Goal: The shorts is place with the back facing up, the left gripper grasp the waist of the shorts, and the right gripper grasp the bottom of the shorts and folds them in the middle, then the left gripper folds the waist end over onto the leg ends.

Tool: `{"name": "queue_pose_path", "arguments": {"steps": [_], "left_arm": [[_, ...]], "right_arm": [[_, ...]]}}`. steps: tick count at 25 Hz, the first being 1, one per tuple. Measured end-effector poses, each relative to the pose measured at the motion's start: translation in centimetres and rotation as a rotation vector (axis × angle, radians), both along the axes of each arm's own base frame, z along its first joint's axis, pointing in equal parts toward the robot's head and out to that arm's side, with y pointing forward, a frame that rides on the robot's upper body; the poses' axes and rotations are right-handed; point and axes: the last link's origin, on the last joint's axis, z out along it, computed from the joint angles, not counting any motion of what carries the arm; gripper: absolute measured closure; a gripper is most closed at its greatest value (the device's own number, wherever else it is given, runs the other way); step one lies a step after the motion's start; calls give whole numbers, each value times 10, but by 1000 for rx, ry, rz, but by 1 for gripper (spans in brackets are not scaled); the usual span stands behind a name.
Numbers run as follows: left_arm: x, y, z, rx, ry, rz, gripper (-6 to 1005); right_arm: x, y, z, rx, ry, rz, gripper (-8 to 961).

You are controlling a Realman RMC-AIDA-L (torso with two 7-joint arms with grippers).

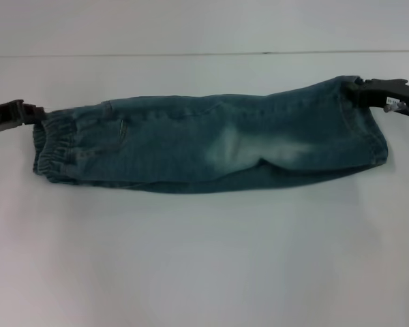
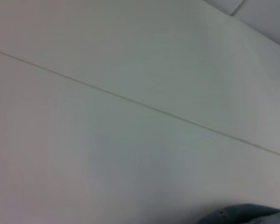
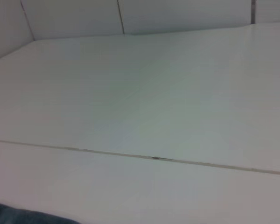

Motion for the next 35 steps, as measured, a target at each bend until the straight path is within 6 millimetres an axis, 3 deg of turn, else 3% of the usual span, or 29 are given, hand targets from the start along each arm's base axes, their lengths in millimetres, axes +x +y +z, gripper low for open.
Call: {"name": "queue_pose_path", "arguments": {"steps": [4,9,13,17,22,29,35], "left_arm": [[-3,0,-2,6,24,8,822],[-8,-2,-2,18,48,5,610],[-10,-4,2,23,53,7,450],[-11,-7,6,17,58,0,354],[-9,-15,12,-18,50,-23,234],[-10,-30,21,-110,103,-76,98],[-12,-39,18,-175,149,-126,109]], "right_arm": [[0,1,0,4,-4,-4,890],[5,-2,1,6,1,-18,652],[8,-4,3,10,13,-32,361],[10,-4,5,7,21,-41,163],[7,-8,16,0,83,-17,87],[-22,-30,41,-113,263,196,-3],[-42,-60,40,-315,288,411,0]]}}
